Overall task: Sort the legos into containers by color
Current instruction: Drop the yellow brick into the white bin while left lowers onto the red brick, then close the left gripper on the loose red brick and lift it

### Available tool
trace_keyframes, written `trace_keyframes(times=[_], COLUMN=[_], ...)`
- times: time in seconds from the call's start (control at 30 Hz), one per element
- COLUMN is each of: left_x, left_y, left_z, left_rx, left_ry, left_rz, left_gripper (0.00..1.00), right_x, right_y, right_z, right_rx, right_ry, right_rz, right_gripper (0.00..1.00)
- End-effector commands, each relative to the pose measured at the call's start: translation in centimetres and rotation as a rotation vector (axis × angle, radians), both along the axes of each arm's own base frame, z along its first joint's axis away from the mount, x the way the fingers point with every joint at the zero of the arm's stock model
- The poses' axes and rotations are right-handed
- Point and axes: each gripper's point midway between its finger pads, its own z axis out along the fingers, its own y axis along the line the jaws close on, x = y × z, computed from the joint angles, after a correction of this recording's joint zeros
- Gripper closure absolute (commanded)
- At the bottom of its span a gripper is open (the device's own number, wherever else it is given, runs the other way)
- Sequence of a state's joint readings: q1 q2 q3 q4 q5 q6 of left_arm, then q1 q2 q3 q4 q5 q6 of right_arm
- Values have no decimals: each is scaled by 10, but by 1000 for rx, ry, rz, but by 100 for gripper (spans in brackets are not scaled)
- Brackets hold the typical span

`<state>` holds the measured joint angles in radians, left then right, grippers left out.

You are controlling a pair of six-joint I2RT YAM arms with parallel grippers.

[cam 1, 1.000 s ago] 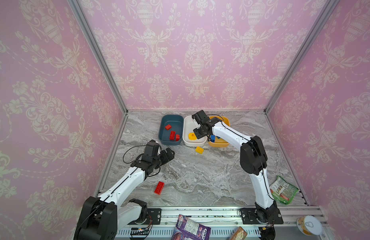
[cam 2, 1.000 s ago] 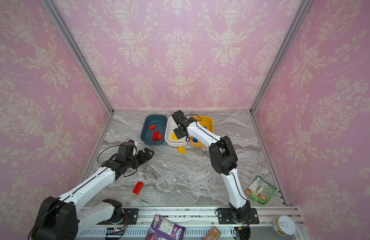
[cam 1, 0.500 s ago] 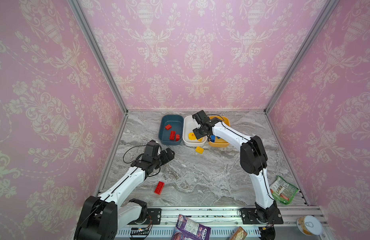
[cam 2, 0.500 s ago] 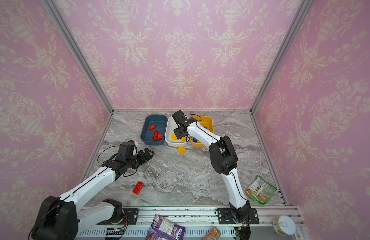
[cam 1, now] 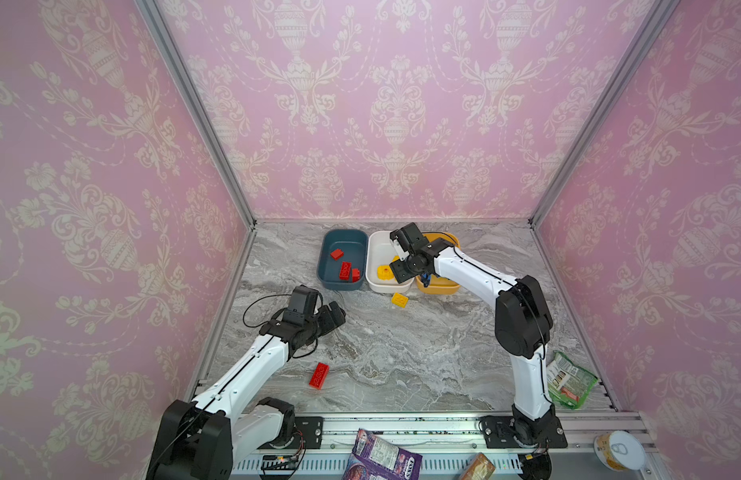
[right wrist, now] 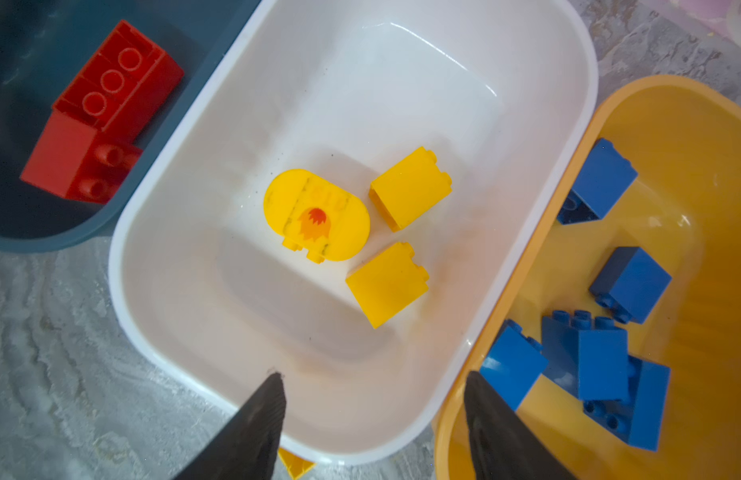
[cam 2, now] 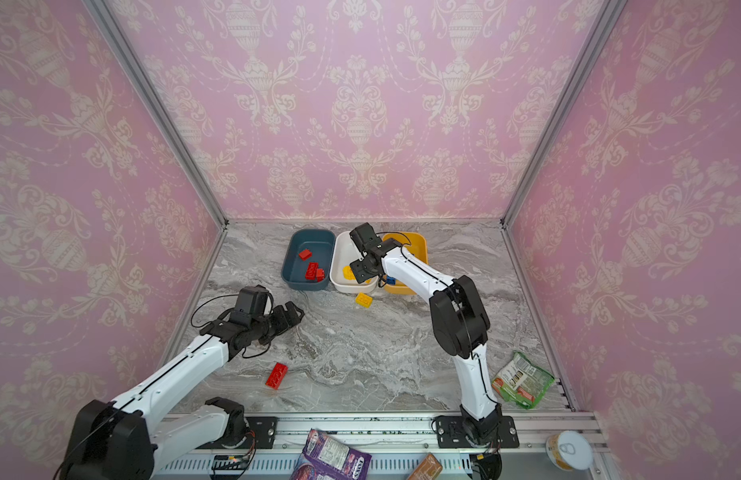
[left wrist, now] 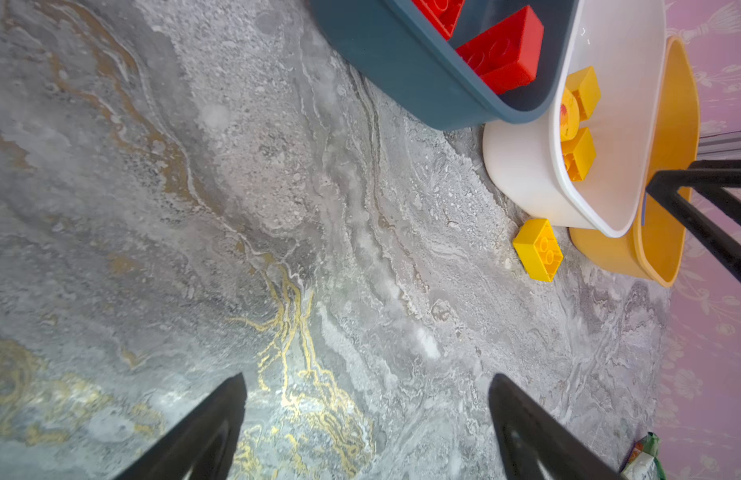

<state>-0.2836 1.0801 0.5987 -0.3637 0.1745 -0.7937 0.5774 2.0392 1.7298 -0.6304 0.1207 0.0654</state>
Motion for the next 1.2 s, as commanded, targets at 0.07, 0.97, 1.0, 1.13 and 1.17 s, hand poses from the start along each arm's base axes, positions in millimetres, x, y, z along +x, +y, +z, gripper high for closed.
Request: trace_keyframes(times=[0.07,0.97,1.0,1.13,1.17], left_x=[-27,-127,-129,-138,-139], left_y=[11,21,21,23,24], left_z=[-4,-54,-55,-64,-66], left_rx=[125,358,360,376,380], left_ry=[81,425,434,470,477], left_rz=[-10,-123,-129,-138,-139], left_gripper=[8,7,8,11,11], right_x=[-22,-87,-88,-91,-92], right_y=[-1,-15,-15,-16,-16], right_z=[21,38,40,41,41], right_rx=[91,159,163,176,177], right_ry=[7,58,57,61,62], right_rz=[-1,22,22,16,14], right_gripper=[25,13,13,13,13])
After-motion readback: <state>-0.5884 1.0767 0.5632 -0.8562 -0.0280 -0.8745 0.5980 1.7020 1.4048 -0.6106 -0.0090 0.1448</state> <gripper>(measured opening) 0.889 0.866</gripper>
